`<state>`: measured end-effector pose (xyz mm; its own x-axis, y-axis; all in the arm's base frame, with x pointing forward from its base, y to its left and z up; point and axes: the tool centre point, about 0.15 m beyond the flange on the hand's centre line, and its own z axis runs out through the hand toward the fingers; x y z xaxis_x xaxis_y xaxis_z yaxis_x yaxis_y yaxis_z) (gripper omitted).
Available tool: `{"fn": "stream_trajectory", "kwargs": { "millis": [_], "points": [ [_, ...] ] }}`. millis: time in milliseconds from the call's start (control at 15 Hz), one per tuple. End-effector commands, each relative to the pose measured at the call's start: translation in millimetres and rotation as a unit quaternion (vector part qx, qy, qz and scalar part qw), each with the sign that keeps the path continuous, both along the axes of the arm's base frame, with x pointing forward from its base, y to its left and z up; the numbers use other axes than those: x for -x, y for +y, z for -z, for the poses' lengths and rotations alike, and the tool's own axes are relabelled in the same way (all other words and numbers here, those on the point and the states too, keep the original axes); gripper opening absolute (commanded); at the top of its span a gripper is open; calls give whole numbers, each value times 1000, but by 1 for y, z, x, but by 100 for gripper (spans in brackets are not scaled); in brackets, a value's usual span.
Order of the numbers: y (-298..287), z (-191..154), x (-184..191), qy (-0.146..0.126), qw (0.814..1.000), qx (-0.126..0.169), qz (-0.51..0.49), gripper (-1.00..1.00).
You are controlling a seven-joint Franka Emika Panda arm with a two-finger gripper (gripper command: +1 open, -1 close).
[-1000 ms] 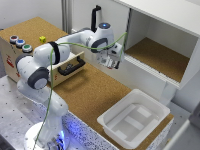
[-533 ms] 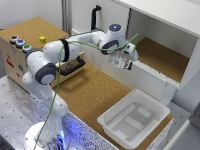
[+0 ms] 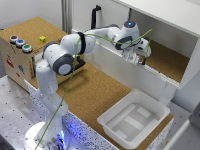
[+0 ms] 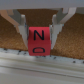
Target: Put the pink object inside the right cabinet
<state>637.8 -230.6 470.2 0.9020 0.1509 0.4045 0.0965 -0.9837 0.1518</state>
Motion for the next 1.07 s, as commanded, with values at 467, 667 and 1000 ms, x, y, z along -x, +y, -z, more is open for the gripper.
{"fn": "stream_trajectory", "kwargs": {
  "millis": [467,667,1000],
  "points": [
    [-23,-7,-77,18,995,-94,27,-100],
    [-14,-7,-79,21,995,-90,28,100],
    [-5,-11,-69,10,996,-85,31,100]
  ]
}}
